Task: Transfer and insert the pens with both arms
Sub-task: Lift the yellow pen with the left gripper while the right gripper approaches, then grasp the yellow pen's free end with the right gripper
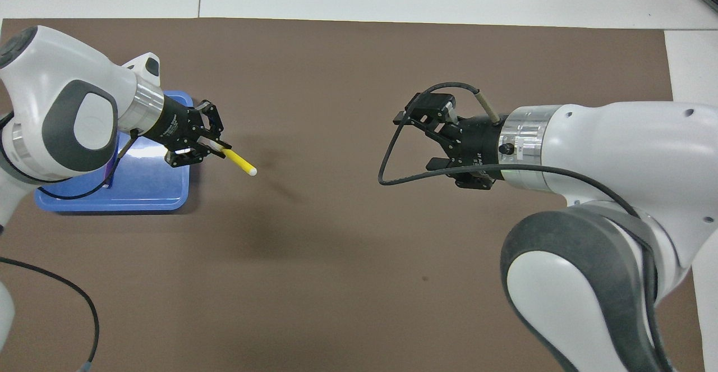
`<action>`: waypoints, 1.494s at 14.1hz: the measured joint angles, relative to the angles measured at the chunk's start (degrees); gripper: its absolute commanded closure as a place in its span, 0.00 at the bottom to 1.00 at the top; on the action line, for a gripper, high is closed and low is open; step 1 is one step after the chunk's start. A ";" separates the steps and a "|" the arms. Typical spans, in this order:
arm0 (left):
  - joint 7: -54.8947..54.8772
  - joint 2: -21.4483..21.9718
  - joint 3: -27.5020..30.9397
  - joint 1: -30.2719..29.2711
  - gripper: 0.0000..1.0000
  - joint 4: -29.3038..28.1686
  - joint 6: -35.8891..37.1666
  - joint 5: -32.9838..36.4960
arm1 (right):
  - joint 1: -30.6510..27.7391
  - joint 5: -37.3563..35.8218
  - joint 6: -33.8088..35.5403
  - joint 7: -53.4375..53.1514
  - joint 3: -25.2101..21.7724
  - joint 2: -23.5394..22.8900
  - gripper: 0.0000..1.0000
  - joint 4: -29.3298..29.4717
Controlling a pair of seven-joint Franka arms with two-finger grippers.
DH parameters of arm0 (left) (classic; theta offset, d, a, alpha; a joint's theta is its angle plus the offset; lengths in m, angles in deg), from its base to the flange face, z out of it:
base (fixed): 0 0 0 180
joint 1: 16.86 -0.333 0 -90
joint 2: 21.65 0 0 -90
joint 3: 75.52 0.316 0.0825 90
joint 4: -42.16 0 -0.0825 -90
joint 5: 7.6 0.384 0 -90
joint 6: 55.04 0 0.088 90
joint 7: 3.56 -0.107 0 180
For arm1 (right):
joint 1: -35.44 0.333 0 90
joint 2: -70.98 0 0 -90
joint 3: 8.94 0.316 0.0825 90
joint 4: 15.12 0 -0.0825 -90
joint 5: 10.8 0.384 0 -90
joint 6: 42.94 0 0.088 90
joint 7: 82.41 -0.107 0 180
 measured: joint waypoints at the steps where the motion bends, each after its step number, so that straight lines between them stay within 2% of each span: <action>1: 2.86 0.00 -0.06 1.22 1.00 0.00 0.00 -1.73 | 0.58 0.00 -0.89 -0.09 0.01 -0.02 0.00 -0.38; 5: 13.80 0.13 -0.12 4.10 1.00 0.01 -0.08 -10.35 | 2.49 0.01 -5.51 -0.18 0.02 -1.06 0.00 -2.87; 9: 25.50 1.14 -0.15 5.79 1.00 0.11 -0.60 -12.49 | 5.25 0.01 -10.08 3.11 0.01 -5.18 0.00 -3.86; 12: 32.07 1.96 -1.36 6.55 1.00 0.16 -1.68 -13.81 | 7.48 0.15 -11.05 2.84 0.03 -5.87 0.00 -3.84; 18: 35.31 2.11 -1.88 9.19 1.00 0.12 -3.20 -15.83 | 9.64 3.83 -16.62 2.72 0.02 -6.70 0.00 -3.80; 21: 35.35 2.12 -1.91 9.20 1.00 0.12 -3.13 -16.24 | 9.66 3.83 -18.40 3.53 -0.05 -7.69 0.05 -3.80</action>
